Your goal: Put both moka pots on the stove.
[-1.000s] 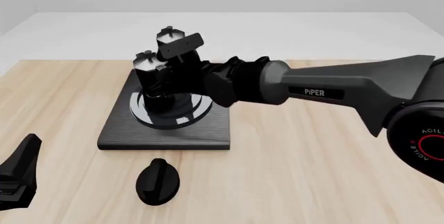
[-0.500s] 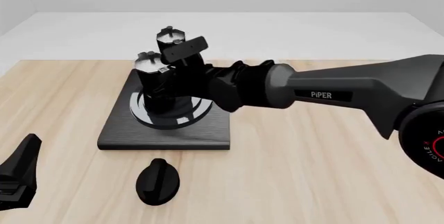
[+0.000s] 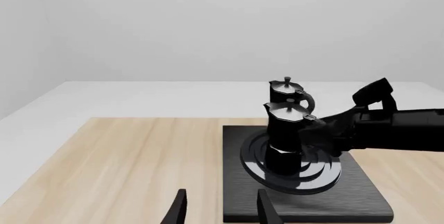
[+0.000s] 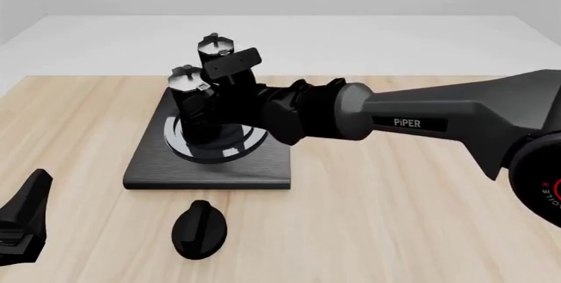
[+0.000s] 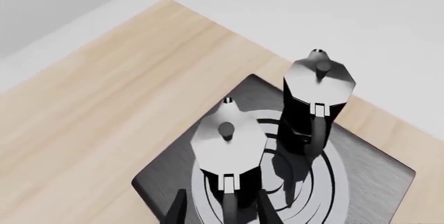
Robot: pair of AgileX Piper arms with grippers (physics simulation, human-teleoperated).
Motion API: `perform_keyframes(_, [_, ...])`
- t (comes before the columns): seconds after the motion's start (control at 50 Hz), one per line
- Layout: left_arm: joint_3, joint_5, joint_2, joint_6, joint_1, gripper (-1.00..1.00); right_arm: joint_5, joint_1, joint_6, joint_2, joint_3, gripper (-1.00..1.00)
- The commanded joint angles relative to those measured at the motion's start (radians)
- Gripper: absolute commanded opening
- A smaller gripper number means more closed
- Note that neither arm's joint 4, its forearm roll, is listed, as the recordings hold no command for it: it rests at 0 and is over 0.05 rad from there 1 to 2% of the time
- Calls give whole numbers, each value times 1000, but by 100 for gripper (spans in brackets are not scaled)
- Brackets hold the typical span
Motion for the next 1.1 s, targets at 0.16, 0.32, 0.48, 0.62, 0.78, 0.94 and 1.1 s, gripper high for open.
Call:
perform_keyframes(0.16, [0,0,0,0,0,100,-3,5,24,-5,7,100])
perform_keyframes(0.32, [0,0,0,0,0,100,-2,5,28,-19,17,100])
perform_keyframes(0.48, [0,0,0,0,0,100,-10,1,37,-60,56,100])
perform_keyframes(0.62, [0,0,0,0,0,100,-26,-6,47,-106,107,100])
perform_keyframes(0.78, [0,0,0,-1,0,100,-34,-6,40,-185,181,100])
perform_keyframes(0.94, [0,0,0,0,0,100,-48,31,54,-281,271,100])
perform_keyframes(1.1, [0,0,0,0,0,100,-46,48,33,-397,364,100])
